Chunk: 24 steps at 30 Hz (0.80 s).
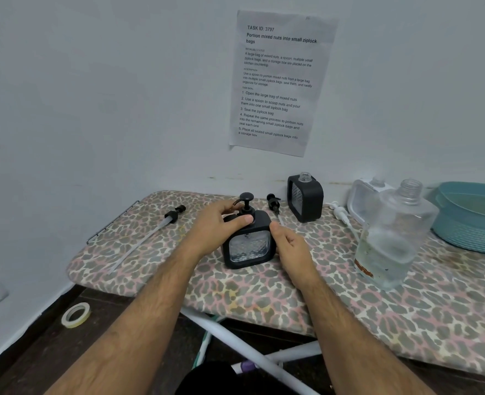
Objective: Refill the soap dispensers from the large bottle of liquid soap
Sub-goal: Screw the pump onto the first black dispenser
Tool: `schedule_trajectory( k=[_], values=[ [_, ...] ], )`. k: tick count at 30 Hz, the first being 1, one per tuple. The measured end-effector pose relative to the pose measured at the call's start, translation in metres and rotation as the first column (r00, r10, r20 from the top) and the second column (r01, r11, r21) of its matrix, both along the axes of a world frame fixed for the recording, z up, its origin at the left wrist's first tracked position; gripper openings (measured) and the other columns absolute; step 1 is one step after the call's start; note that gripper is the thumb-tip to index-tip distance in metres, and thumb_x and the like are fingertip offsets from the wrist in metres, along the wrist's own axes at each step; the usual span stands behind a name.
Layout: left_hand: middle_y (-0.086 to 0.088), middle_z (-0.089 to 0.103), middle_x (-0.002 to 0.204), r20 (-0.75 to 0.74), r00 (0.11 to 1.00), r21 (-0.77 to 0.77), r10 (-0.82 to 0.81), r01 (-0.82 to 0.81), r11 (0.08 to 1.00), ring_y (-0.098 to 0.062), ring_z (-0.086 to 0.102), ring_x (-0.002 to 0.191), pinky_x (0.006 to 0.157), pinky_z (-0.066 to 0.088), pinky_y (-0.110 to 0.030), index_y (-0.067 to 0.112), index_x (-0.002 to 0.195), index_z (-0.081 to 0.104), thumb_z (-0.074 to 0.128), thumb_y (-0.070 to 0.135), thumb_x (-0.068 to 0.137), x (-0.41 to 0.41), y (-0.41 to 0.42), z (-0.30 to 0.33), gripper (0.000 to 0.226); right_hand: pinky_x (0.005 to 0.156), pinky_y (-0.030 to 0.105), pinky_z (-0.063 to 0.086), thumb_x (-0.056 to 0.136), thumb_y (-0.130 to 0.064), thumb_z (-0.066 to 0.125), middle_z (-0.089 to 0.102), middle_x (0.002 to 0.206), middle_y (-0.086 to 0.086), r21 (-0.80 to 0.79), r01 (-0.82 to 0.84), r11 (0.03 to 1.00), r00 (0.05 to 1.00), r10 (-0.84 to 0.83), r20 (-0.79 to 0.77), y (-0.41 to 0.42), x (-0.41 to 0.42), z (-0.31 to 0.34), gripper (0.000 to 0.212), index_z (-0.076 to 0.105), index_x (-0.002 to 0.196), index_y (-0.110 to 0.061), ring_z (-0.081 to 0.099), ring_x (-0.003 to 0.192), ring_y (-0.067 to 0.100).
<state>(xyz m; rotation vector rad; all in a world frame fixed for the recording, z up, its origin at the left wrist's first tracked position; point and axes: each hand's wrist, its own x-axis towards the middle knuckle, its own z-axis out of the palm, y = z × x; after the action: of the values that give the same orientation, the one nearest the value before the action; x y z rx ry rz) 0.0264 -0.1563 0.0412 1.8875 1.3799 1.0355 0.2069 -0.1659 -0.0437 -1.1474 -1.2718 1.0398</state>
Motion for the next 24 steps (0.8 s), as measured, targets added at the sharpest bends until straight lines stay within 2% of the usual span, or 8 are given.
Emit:
schedule_trajectory(
  k=[5, 10, 14, 15, 17, 20, 22, 24],
  values=[
    [0.022, 0.06, 0.097, 0.015, 0.993, 0.036, 0.12, -0.12, 0.992, 0.006, 0.056, 0.09, 0.075, 0.04, -0.01, 0.027, 0.104, 0.068, 0.082, 0.043, 0.075, 0.009, -0.001, 0.0, 0.036, 0.094, 0.044, 0.055, 0.096, -0.057, 0.05, 0.076, 0.101, -0.005, 0.015, -0.01, 1.0, 1.0, 0.01, -0.007, 0.0, 0.001, 0.0, 0.042, 0.074, 0.106, -0.024, 0.071, 0.098, 0.012],
    [0.03, 0.059, 0.082, 0.028, 0.993, 0.081, 0.117, -0.119, 0.99, 0.014, 0.055, 0.079, 0.077, 0.043, -0.011, 0.031, 0.086, 0.066, 0.082, 0.034, 0.078, 0.011, -0.004, -0.001, 0.019, 0.096, 0.044, 0.054, 0.089, -0.063, 0.048, 0.074, 0.105, -0.004, 0.025, -0.04, 0.999, 0.999, 0.04, -0.008, 0.0, -0.002, 0.004, 0.047, 0.072, 0.108, -0.028, 0.07, 0.101, 0.013],
    [0.031, 0.058, 0.078, 0.028, 0.993, 0.089, 0.111, -0.113, 0.99, 0.016, 0.054, 0.075, 0.077, 0.045, -0.012, 0.038, 0.079, 0.062, 0.083, 0.032, 0.077, 0.012, -0.006, 0.0, 0.022, 0.098, 0.032, 0.051, 0.103, -0.045, 0.043, 0.071, 0.113, -0.009, 0.017, -0.077, 0.997, 0.997, 0.078, -0.026, 0.002, -0.004, 0.011, 0.028, 0.065, 0.116, -0.035, 0.066, 0.106, 0.003],
    [0.031, 0.058, 0.078, 0.028, 0.993, 0.088, 0.112, -0.114, 0.99, 0.015, 0.055, 0.075, 0.078, 0.046, -0.014, 0.038, 0.078, 0.061, 0.083, 0.032, 0.077, 0.012, -0.006, 0.0, 0.022, 0.098, 0.03, 0.049, 0.102, -0.047, 0.043, 0.069, 0.118, -0.011, 0.02, -0.089, 0.996, 0.996, 0.09, -0.022, 0.002, -0.005, 0.013, 0.03, 0.063, 0.122, -0.036, 0.064, 0.108, 0.001],
    [0.029, 0.061, 0.079, 0.017, 0.994, 0.099, 0.11, -0.111, 0.989, 0.011, 0.057, 0.077, 0.079, 0.047, -0.019, 0.039, 0.076, 0.062, 0.083, 0.033, 0.077, 0.012, -0.005, 0.0, 0.021, 0.106, 0.034, 0.045, 0.092, -0.068, 0.044, 0.06, 0.133, -0.012, 0.025, -0.091, 0.995, 0.996, 0.091, 0.022, 0.006, -0.007, 0.014, 0.054, 0.055, 0.135, -0.038, 0.057, 0.121, 0.002],
    [0.022, 0.065, 0.095, 0.0, 0.993, 0.113, 0.118, -0.118, 0.987, 0.003, 0.06, 0.092, 0.086, 0.044, -0.021, 0.026, 0.093, 0.074, 0.08, 0.036, 0.08, 0.01, -0.001, -0.003, 0.017, 0.112, 0.043, 0.04, 0.075, -0.087, 0.044, 0.054, 0.142, -0.012, 0.04, -0.078, 0.996, 0.995, 0.076, 0.067, 0.012, -0.009, 0.013, 0.078, 0.051, 0.138, -0.041, 0.051, 0.13, 0.006],
    [0.013, 0.068, 0.109, -0.038, 0.993, 0.127, 0.11, -0.104, 0.986, -0.003, 0.06, 0.104, 0.094, 0.043, -0.023, 0.016, 0.107, 0.074, 0.077, 0.037, 0.082, 0.009, 0.0, -0.003, 0.033, 0.113, 0.045, 0.039, 0.074, -0.089, 0.045, 0.055, 0.142, -0.012, 0.044, -0.077, 0.996, 0.995, 0.074, 0.068, 0.013, -0.009, 0.012, 0.079, 0.051, 0.138, -0.043, 0.05, 0.132, 0.008],
    [0.01, 0.066, 0.113, -0.068, 0.994, 0.144, 0.081, -0.071, 0.987, -0.003, 0.058, 0.106, 0.091, 0.042, -0.017, 0.014, 0.113, 0.07, 0.075, 0.036, 0.085, 0.008, 0.0, -0.001, 0.036, 0.113, 0.047, 0.039, 0.075, -0.087, 0.047, 0.055, 0.142, -0.011, 0.046, -0.086, 0.995, 0.995, 0.084, 0.056, 0.015, -0.008, 0.01, 0.074, 0.051, 0.136, -0.047, 0.05, 0.132, 0.009]
  ],
)
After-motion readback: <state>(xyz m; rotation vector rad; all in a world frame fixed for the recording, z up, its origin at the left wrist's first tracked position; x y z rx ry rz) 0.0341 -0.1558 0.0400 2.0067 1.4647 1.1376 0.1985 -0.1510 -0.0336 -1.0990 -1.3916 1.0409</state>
